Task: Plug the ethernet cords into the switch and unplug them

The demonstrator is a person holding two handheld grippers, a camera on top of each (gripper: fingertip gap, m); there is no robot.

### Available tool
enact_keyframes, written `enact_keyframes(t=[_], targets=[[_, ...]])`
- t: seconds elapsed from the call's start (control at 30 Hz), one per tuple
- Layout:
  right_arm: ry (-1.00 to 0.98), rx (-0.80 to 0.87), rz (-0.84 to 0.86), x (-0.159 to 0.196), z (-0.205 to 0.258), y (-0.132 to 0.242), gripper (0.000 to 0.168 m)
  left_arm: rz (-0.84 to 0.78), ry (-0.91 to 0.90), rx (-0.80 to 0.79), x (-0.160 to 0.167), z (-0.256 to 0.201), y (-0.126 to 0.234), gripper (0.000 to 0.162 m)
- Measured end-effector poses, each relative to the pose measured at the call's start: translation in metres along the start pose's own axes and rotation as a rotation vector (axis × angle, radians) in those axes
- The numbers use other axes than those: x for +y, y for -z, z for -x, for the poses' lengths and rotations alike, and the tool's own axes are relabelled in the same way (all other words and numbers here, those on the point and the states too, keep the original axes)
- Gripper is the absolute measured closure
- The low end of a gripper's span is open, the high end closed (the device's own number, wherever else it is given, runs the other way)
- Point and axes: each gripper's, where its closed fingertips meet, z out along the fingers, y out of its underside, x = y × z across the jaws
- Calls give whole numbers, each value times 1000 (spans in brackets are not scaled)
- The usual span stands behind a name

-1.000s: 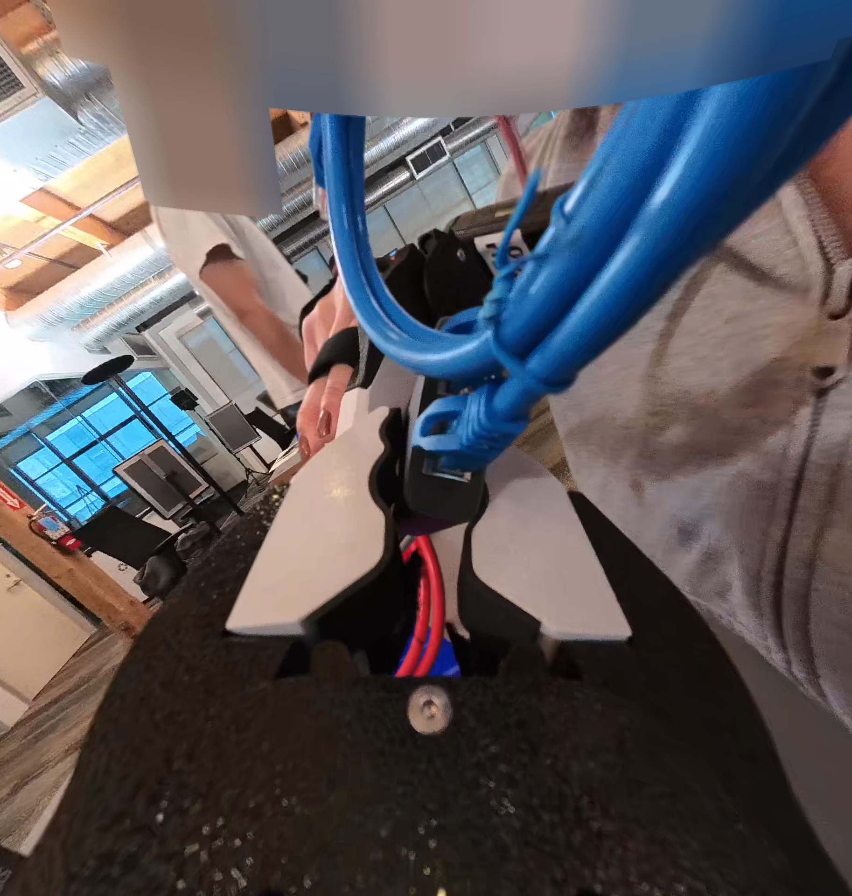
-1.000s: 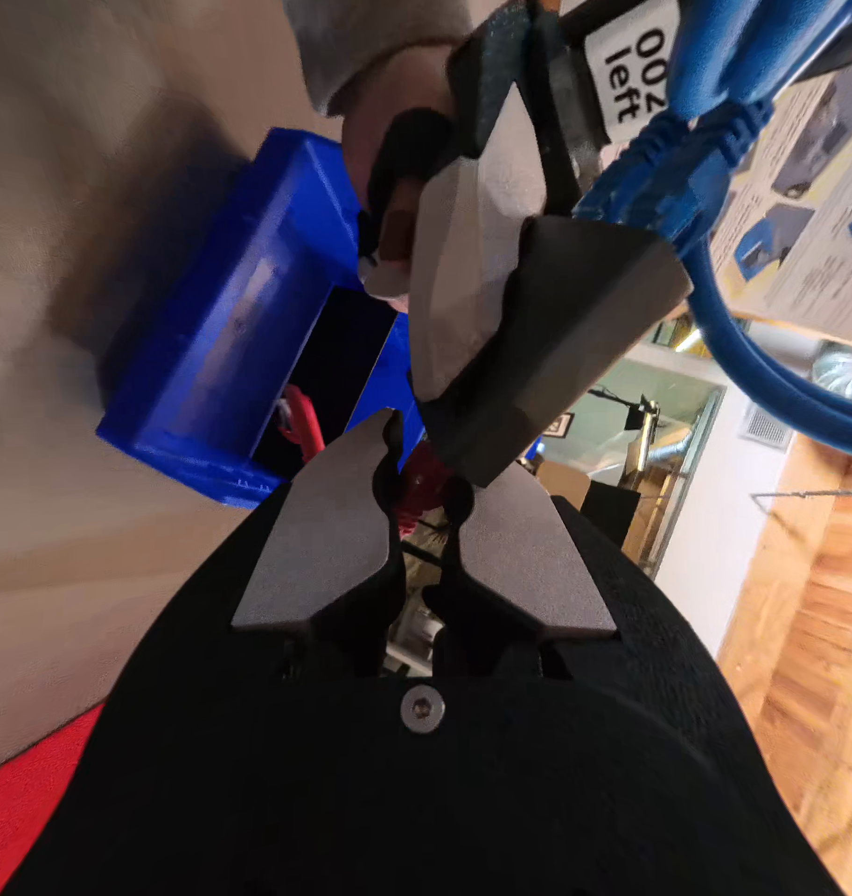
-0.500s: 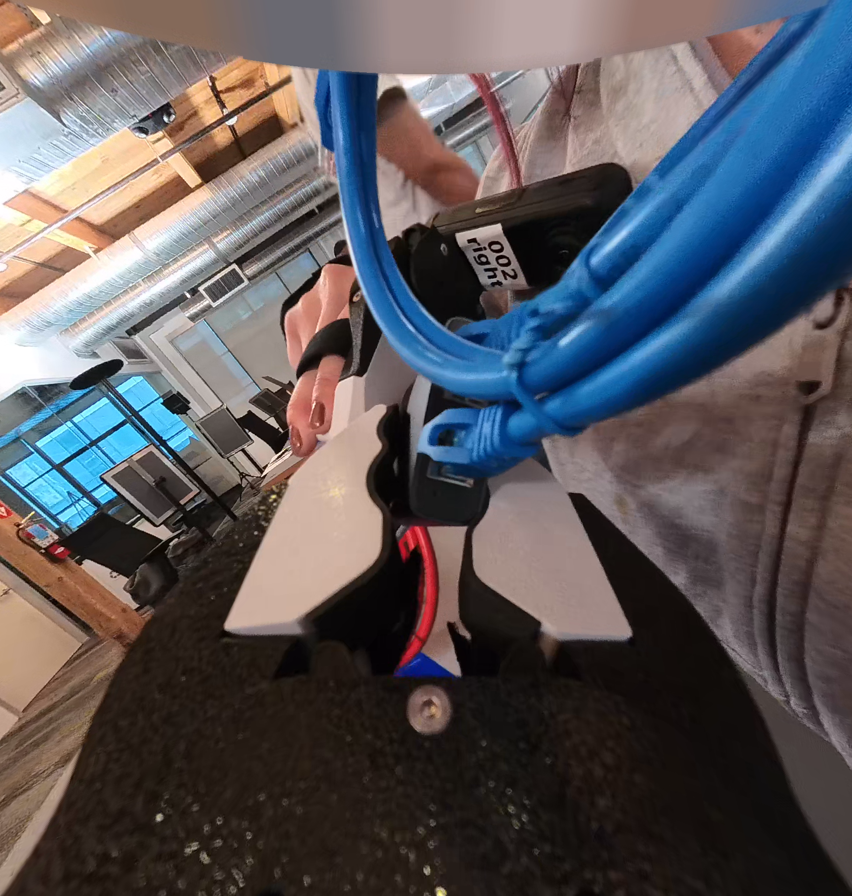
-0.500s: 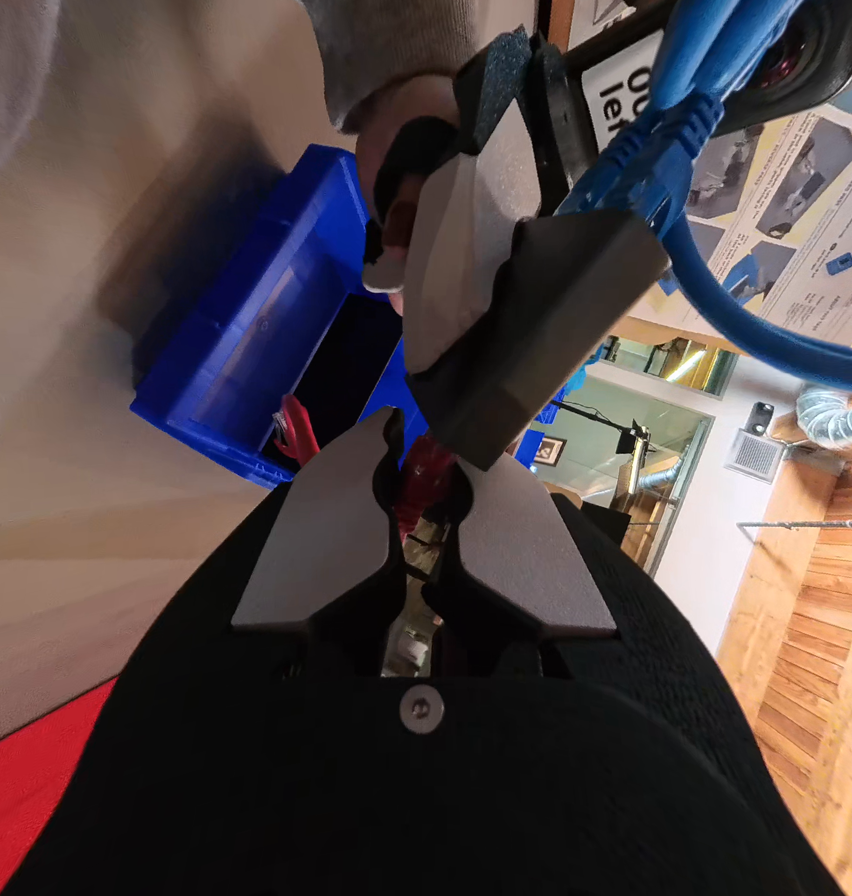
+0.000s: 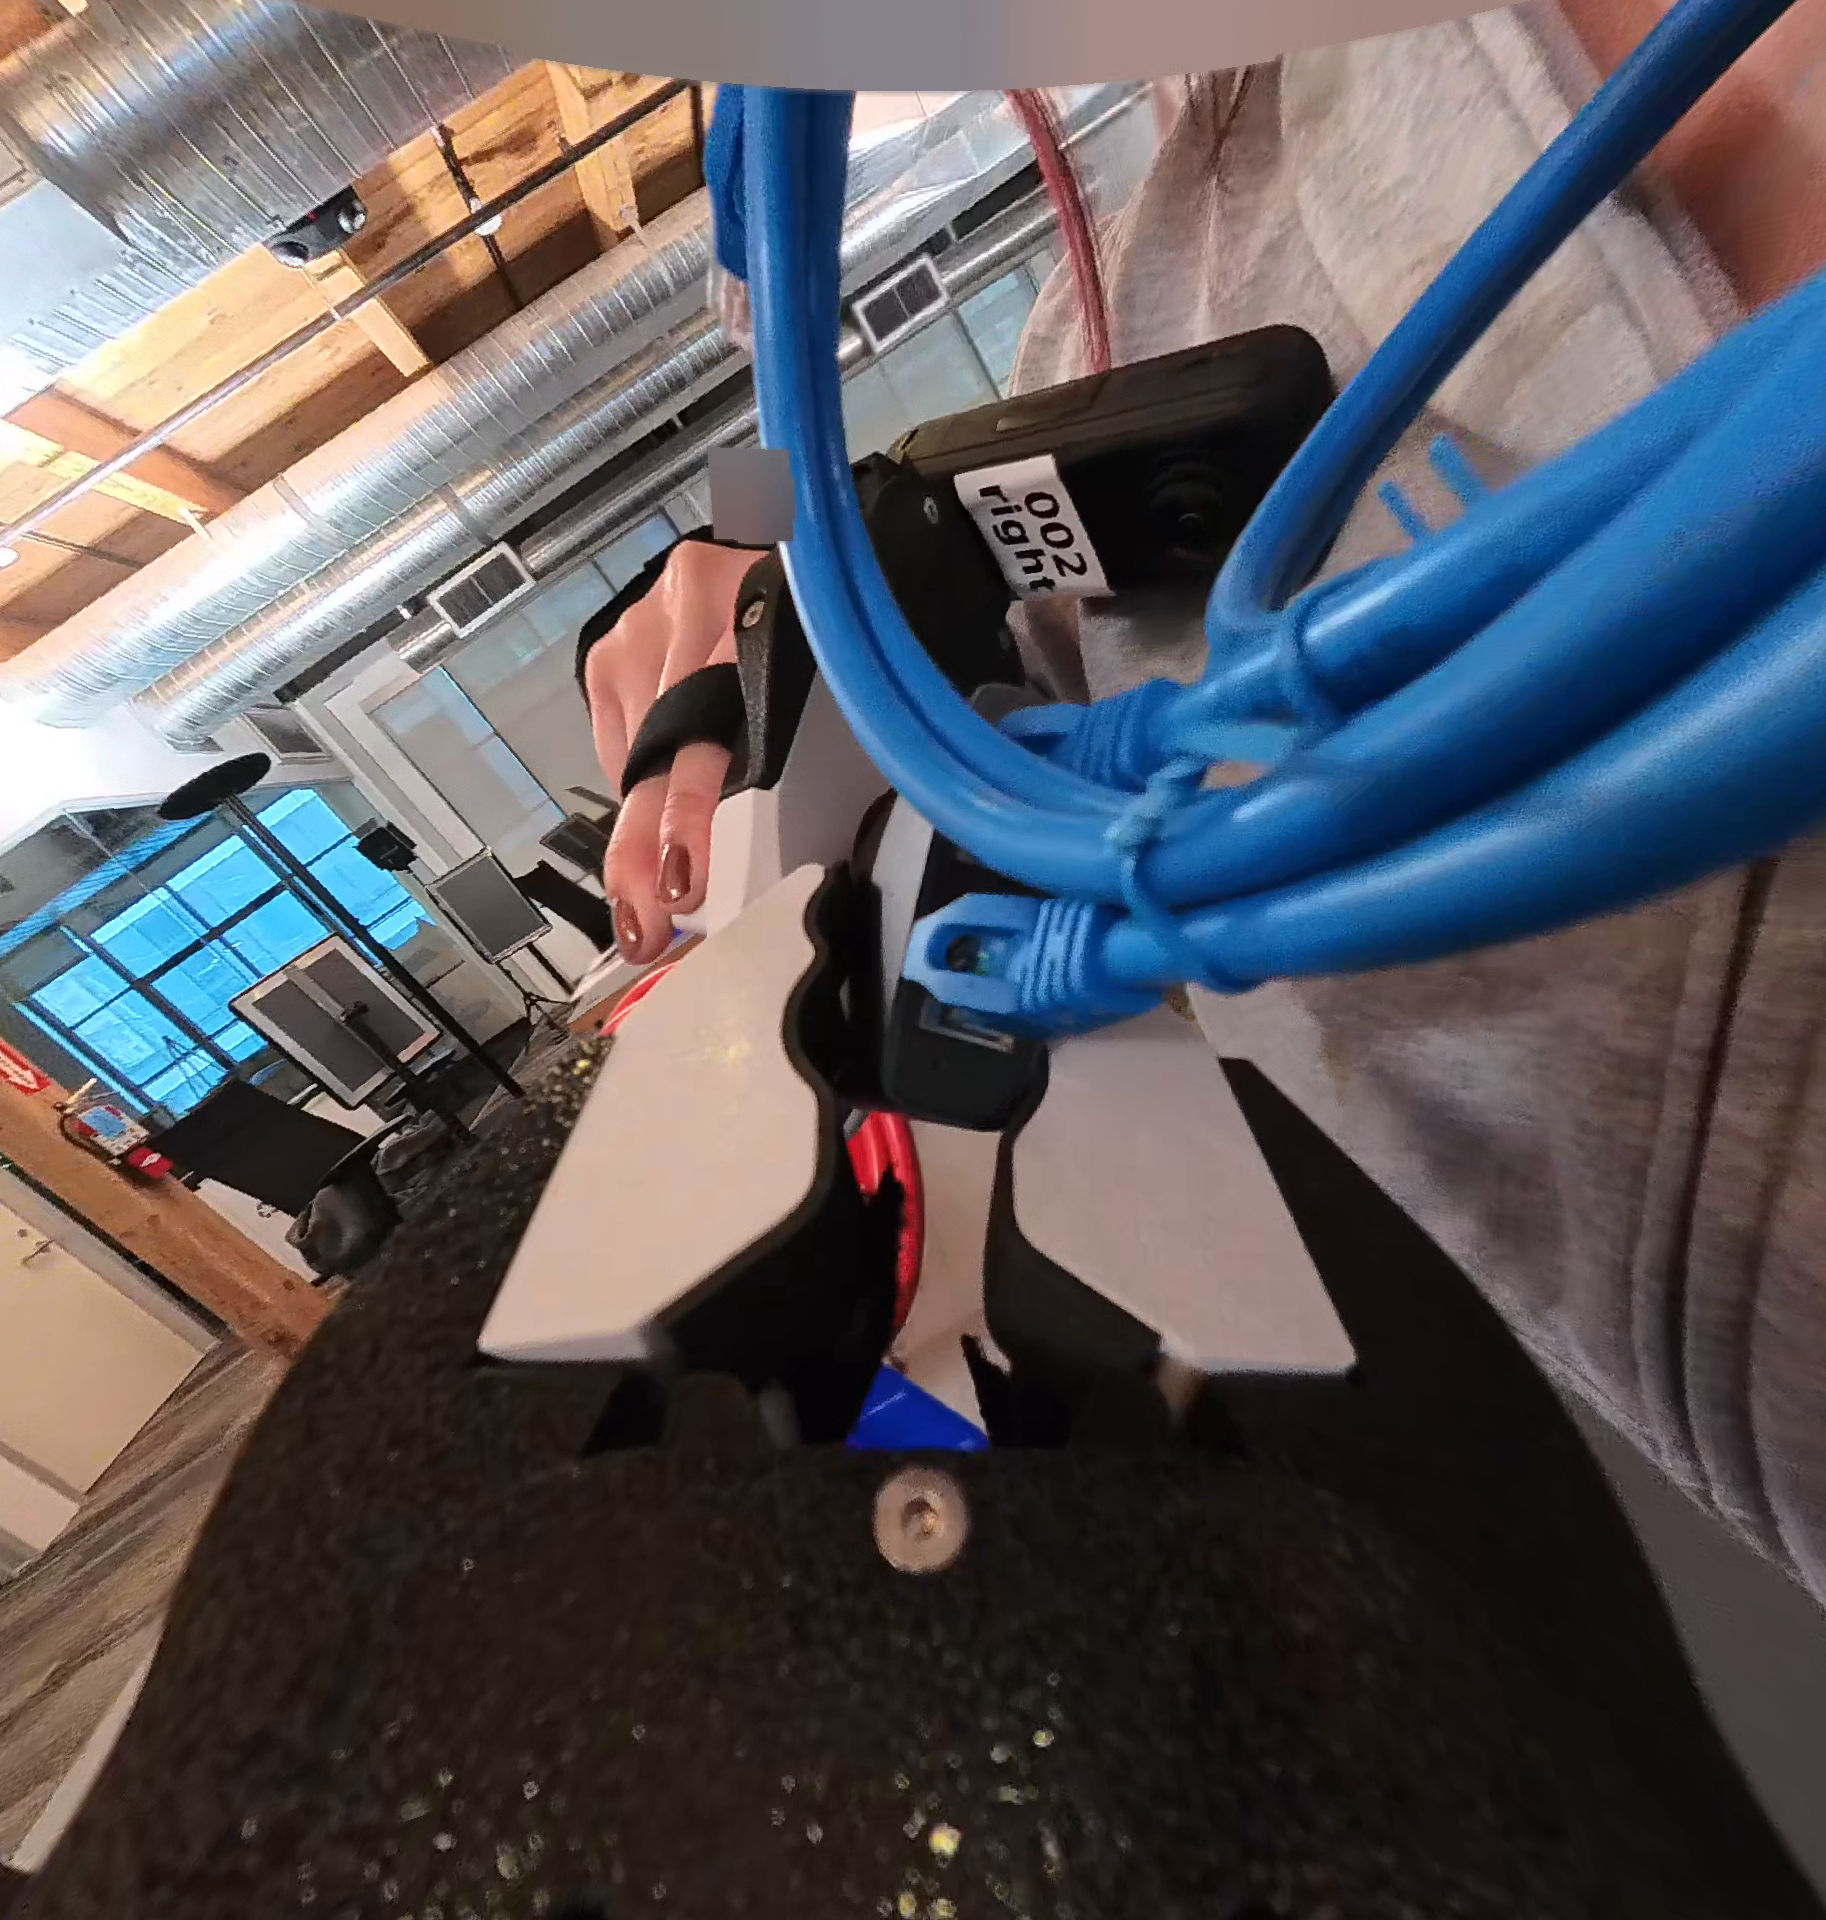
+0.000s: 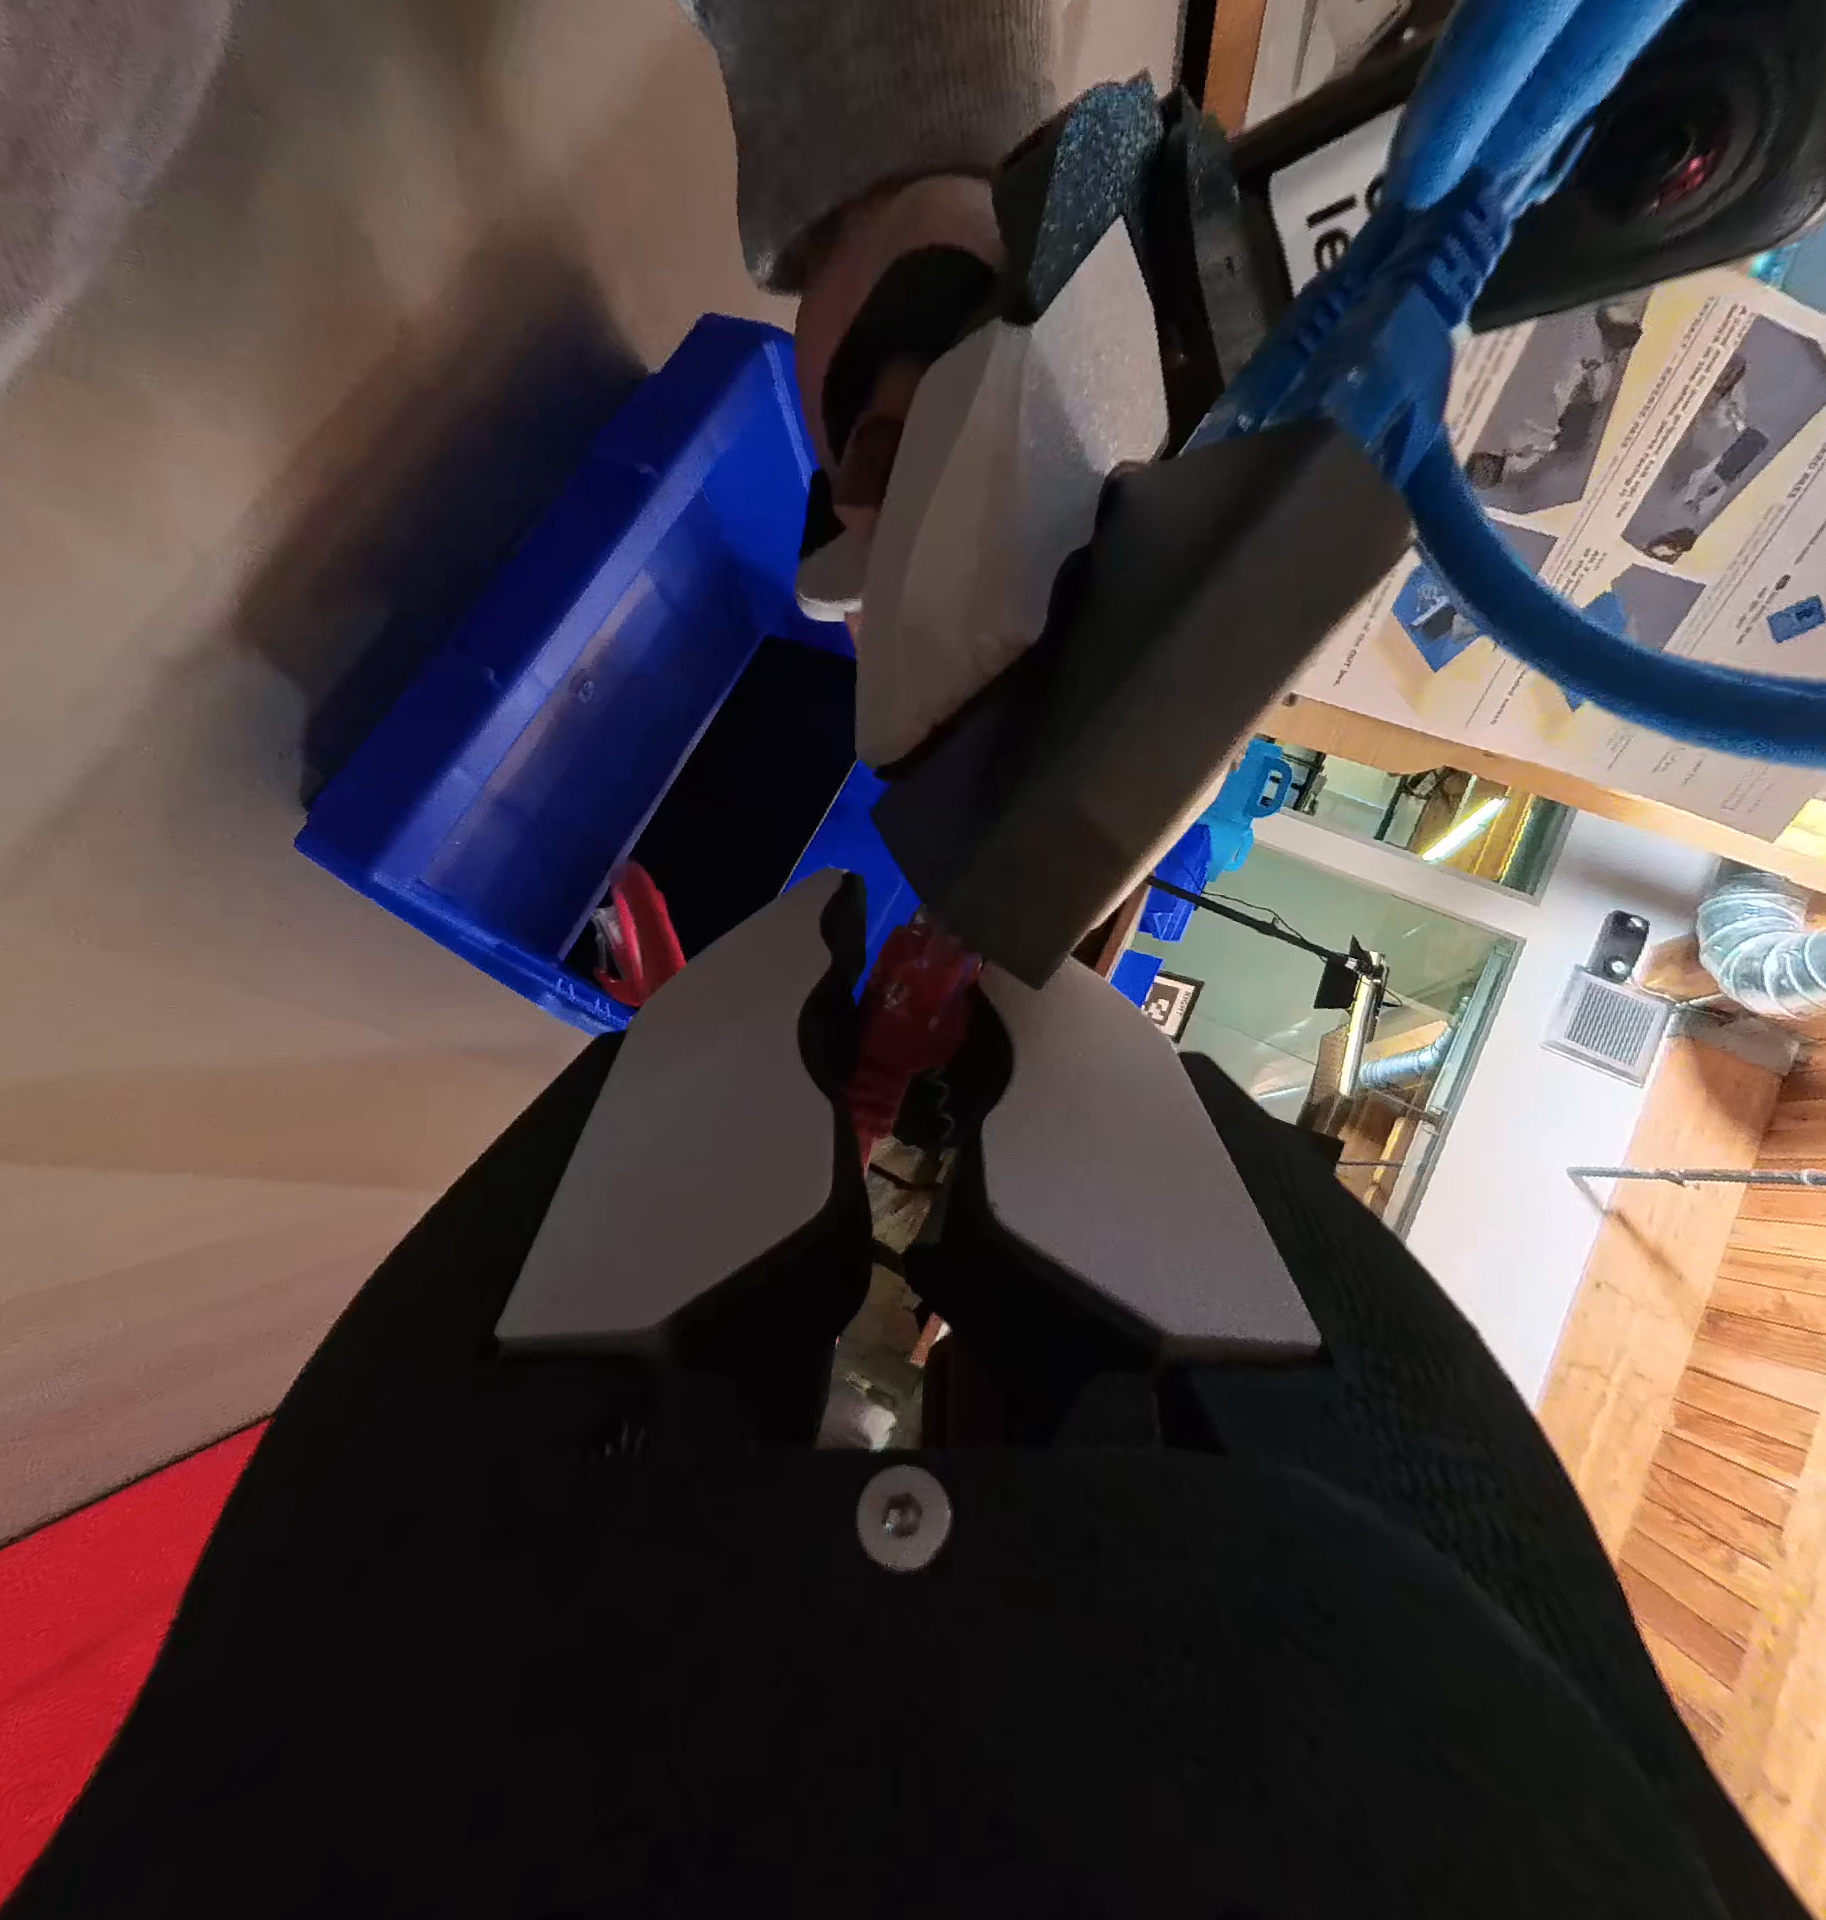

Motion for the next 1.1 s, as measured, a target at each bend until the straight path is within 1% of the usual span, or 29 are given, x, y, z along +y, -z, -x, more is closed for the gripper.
enact_keyframes(t=[0.07, 0.1, 0.13, 0.17, 0.2, 0.23, 0.27, 0.3, 0.33, 0.37, 0.43, 0.5, 0.57, 0.63, 0.67, 0.7, 0.77, 0.83, 0.93, 1.07, 1.1], targets=[[-6, -5, 8, 2, 1, 1, 154, 7, -7, 6, 0, -1, 0, 138], [69, -17, 96, 23, 5, 3, 158, -76, -4, 133, -12, -19, 9, 140], [183, 14, 246, 63, 3, 10, 159, -178, 114, 114, -31, -13, 28, 141], [139, -22, 320, 91, 12, 19, 159, -175, 131, 18, -32, 1, 47, 141], [22, -69, 312, 97, 23, 22, 159, -179, 109, -112, -29, 16, 63, 141], [-35, -93, 339, 100, 29, 23, 158, -224, 134, -193, -30, 26, 72, 141], [-54, -83, 347, 101, 28, 22, 158, -225, 154, -195, -27, 26, 72, 141], [-127, -76, 328, 102, 26, 23, 158, -172, 144, -197, -22, 27, 69, 141], [-246, -67, 311, 107, 22, 26, 158, -121, 121, -198, -18, 28, 68, 141], [-340, -45, 293, 115, 18, 32, 158, -81, 106, -192, -14, 28, 67, 141], [-457, -8, 292, 138, 15, 49, 158, -17, 95, -224, -3, 34, 70, 141], [-547, 23, 380, 172, 21, 71, 157, -31, 113, -247, -1, 39, 71, 141], [-598, 75, 458, 201, 28, 92, 157, -24, 140, -271, 0, 47, 71, 141], [-641, 67, 554, 230, 43, 109, 157, -4, 160, -297, 3, 56, 72, 141], [-651, 90, 588, 245, 46, 117, 157, 8, 174, -310, 4, 60, 72, 141], [-679, 99, 612, 257, 49, 123, 157, 19, 185, -318, 5, 63, 72, 141], [-760, 66, 648, 279, 60, 133, 157, 37, 208, -333, 8, 70, 71, 142], [-845, -16, 658, 291, 76, 139, 157, 58, 221, -346, 10, 76, 70, 142], [-981, -169, 606, 291, 104, 137, 157, 89, 244, -357, 14, 86, 68, 142], [-1010, -271, 653, 302, 144, 113, 156, 80, 295, -358, 17, 103, 61, 142], [-1063, -312, 634, 298, 155, 103, 155, 74, 315, -361, 18, 107, 59, 142]])
